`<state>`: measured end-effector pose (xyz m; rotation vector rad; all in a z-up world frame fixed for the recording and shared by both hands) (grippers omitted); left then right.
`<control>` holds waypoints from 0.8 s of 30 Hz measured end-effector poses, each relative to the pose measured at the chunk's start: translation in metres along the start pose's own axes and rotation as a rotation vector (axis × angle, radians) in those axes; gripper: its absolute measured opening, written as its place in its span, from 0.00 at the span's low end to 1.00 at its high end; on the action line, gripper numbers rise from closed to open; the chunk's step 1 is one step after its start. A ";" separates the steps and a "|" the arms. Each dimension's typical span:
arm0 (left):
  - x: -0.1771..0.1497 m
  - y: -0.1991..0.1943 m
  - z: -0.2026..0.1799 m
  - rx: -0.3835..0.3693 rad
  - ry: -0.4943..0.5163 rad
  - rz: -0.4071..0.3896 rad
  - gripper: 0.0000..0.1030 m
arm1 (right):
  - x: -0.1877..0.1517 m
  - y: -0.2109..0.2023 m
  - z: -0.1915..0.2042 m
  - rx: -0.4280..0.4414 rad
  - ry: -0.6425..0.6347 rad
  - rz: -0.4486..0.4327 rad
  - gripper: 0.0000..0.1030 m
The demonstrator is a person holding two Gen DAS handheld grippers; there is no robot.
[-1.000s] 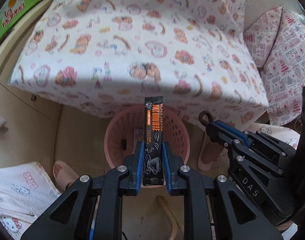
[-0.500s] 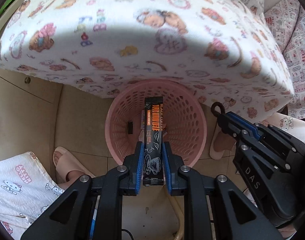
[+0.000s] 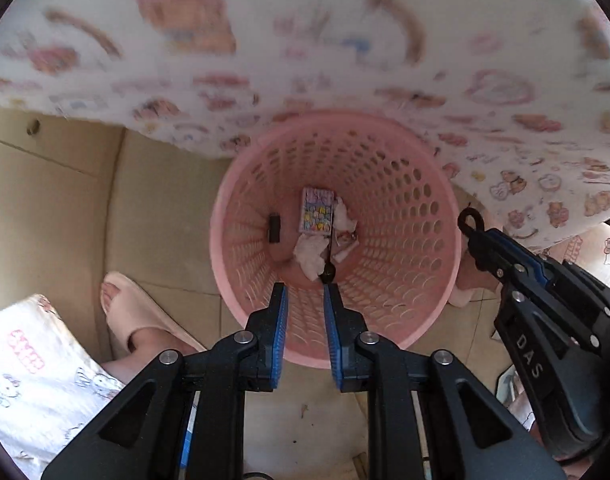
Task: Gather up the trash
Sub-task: 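Open both tools to drop the packet and hair tie into the basket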
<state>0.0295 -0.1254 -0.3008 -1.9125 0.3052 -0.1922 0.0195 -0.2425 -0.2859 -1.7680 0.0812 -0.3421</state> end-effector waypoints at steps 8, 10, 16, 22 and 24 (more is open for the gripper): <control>-0.003 0.018 0.015 0.039 -0.025 0.044 0.24 | -0.003 0.013 0.003 -0.022 -0.005 0.034 0.22; -0.005 0.018 0.016 0.051 -0.024 0.048 0.52 | -0.004 0.014 0.002 -0.016 0.003 0.040 0.41; -0.006 0.017 0.016 0.061 -0.019 0.055 0.64 | -0.004 0.011 -0.004 -0.034 0.016 0.034 0.59; -0.006 0.010 0.013 0.067 -0.010 0.044 0.65 | -0.003 0.010 -0.009 -0.052 0.037 0.038 0.63; -0.006 0.006 0.012 0.067 -0.006 0.035 0.65 | -0.003 0.009 -0.009 -0.051 0.042 0.039 0.63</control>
Point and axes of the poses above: each gripper's, at about its wrist camera, not at the fingertips, and y roughly the way its jaws point, z to its left, x to its top, the point moved 9 cm from there along y, roughly the way its jaws point, and after that the axes turned 12 degrees about -x, right-handed, at the moved point
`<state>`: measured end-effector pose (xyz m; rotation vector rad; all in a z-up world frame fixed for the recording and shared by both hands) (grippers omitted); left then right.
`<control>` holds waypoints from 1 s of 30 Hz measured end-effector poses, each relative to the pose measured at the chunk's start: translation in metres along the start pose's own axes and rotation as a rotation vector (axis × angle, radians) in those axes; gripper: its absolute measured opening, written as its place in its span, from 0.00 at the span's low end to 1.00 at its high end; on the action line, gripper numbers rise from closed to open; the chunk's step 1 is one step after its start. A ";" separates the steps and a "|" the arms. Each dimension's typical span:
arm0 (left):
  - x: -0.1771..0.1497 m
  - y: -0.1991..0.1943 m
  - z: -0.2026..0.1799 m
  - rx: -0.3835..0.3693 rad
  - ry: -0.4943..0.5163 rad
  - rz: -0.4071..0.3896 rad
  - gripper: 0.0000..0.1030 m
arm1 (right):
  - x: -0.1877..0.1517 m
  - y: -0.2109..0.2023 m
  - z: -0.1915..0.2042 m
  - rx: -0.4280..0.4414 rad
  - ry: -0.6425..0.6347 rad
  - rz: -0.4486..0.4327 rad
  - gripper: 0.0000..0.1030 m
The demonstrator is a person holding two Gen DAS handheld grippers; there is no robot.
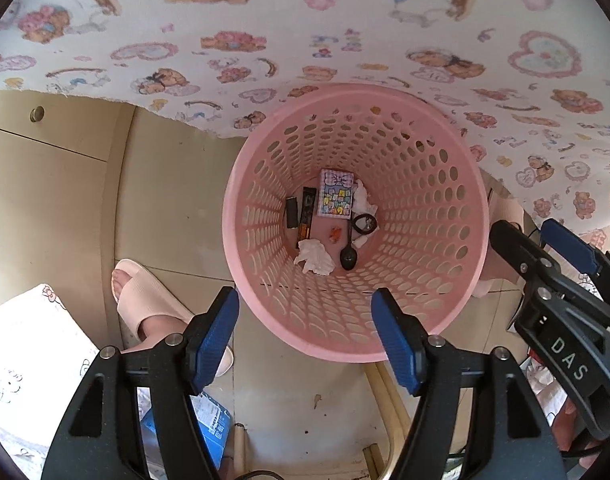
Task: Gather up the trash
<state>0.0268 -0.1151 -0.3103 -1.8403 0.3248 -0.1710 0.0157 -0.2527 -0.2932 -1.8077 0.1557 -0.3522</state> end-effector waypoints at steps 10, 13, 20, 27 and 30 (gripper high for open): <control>0.001 -0.023 -0.008 0.011 0.030 -0.053 0.65 | 0.002 -0.020 -0.009 0.029 0.039 -0.028 0.67; 0.003 -0.037 -0.011 0.018 0.044 -0.091 0.65 | 0.003 -0.034 -0.012 0.059 0.047 -0.054 0.67; 0.010 -0.080 -0.018 0.026 0.074 -0.220 0.65 | 0.015 -0.082 -0.021 0.103 0.063 -0.188 0.69; 0.017 -0.137 -0.027 0.018 0.107 -0.416 0.66 | 0.028 -0.131 -0.033 0.125 0.078 -0.338 0.70; 0.021 -0.161 -0.027 0.049 0.116 -0.507 0.68 | 0.032 -0.149 -0.041 0.129 0.091 -0.396 0.73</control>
Point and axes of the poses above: each gripper's, at about its wrist camera, not at the fingertips, and y roughly the way its jaws point, z to its left, x to its top, the point moved 9 cm from there along y, roughly the way its jaws point, and after that the axes turned 12 degrees about -x, right-handed, at the moved point
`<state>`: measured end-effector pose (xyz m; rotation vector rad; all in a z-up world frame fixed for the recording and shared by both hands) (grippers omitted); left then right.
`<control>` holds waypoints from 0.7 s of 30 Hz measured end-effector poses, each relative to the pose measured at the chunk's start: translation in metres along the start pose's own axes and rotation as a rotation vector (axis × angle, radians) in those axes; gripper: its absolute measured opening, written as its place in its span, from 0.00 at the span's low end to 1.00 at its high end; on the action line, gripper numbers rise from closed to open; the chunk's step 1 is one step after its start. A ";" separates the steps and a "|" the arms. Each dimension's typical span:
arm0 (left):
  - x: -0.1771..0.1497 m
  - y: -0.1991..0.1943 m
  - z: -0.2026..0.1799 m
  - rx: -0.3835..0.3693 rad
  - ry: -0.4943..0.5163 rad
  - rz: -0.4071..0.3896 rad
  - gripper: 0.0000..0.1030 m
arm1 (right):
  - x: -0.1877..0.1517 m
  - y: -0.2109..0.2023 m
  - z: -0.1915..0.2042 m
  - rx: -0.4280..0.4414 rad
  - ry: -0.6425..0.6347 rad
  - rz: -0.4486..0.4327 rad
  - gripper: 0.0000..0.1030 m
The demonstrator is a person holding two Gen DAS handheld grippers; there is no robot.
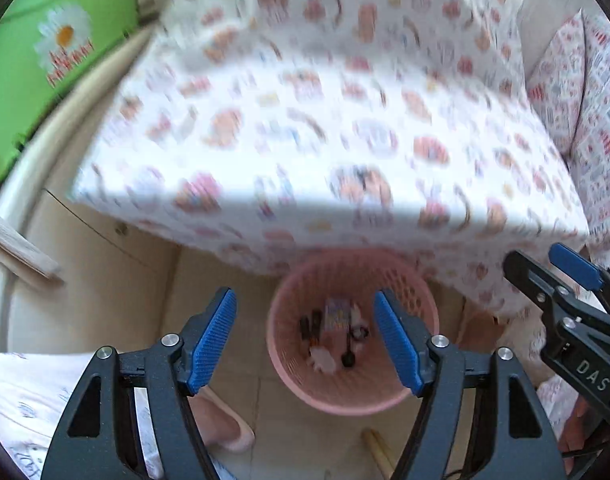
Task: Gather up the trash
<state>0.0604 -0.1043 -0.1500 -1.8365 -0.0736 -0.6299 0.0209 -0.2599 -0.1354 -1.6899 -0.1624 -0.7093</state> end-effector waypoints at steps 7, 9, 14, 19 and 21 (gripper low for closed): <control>0.025 -0.039 0.010 0.046 0.007 -0.184 0.74 | 0.018 -0.027 -0.005 0.007 0.000 -0.092 0.74; 0.030 -0.051 0.013 0.064 0.013 -0.237 0.80 | 0.021 -0.029 -0.003 0.014 -0.004 -0.106 0.74; 0.042 -0.076 0.015 0.085 0.038 -0.338 0.91 | 0.025 -0.040 0.001 0.024 -0.007 -0.146 0.79; 0.045 -0.091 0.010 0.077 0.051 -0.408 0.98 | 0.027 -0.046 0.001 0.010 -0.017 -0.184 0.83; 0.047 -0.094 0.010 0.075 0.056 -0.423 0.98 | 0.028 -0.047 0.001 0.008 -0.015 -0.185 0.85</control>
Point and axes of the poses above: each gripper's, at about its wrist camera, not at the fingertips, and y roughly the way its jaws point, z to its left, x to its top, the point moved 9 cm from there along y, roughly the way its jaws point, and after that the axes turned 12 degrees about -x, right-handed, at the moved point
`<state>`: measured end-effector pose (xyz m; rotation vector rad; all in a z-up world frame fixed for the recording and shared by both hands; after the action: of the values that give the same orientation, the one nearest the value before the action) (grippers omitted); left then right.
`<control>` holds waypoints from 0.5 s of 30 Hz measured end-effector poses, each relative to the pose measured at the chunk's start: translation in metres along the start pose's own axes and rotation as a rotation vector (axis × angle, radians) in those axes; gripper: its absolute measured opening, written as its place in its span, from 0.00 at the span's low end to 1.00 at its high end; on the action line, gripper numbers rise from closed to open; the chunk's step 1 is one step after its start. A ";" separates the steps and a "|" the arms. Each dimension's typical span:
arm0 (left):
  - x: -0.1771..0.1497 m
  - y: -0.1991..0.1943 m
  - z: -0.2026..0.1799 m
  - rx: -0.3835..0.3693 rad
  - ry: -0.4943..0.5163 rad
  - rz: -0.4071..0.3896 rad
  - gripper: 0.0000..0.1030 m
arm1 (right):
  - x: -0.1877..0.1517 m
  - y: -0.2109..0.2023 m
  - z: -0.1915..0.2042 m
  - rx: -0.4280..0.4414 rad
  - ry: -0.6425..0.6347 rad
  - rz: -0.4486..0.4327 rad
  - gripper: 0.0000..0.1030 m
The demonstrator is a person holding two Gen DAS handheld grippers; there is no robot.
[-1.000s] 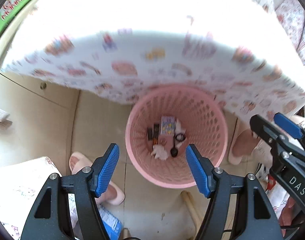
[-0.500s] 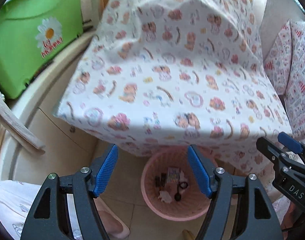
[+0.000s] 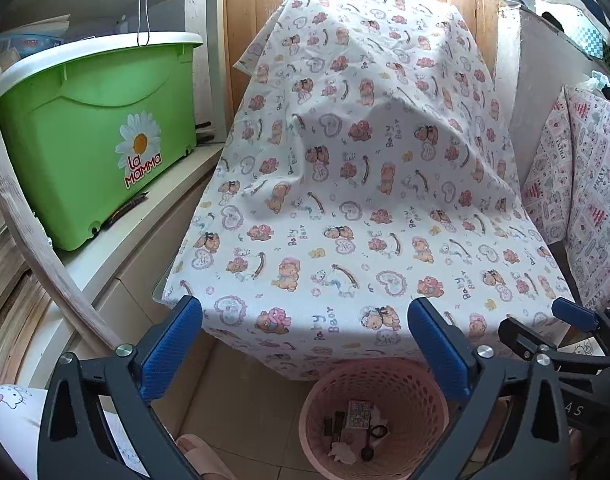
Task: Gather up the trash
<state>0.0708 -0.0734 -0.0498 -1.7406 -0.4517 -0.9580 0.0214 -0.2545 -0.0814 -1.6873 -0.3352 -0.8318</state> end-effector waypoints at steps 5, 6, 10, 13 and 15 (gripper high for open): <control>-0.004 0.005 0.002 0.009 0.011 0.031 0.98 | 0.002 -0.001 0.000 0.003 -0.009 -0.011 0.88; -0.005 0.005 0.003 0.020 0.014 0.032 0.98 | 0.002 -0.001 0.000 0.000 -0.012 -0.012 0.88; -0.007 0.007 0.004 0.024 0.012 0.037 0.98 | 0.001 0.001 0.003 0.006 -0.023 -0.005 0.89; -0.008 0.008 0.005 0.027 0.011 0.041 0.99 | 0.000 0.001 0.004 0.004 -0.026 -0.002 0.90; -0.009 0.009 0.005 0.029 0.016 0.042 0.98 | 0.000 0.001 0.005 0.003 -0.032 -0.003 0.90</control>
<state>0.0733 -0.0711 -0.0623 -1.7084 -0.4155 -0.9307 0.0238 -0.2506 -0.0824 -1.6991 -0.3607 -0.8075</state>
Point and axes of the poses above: each gripper's, at about its wrist camera, not at the fingertips, and y roughly the way its jaws point, z to its left, x to its top, the point moved 9 cm from there along y, roughly the way its jaws point, and after that the axes turned 12 degrees about -x, right-handed, at the moved point
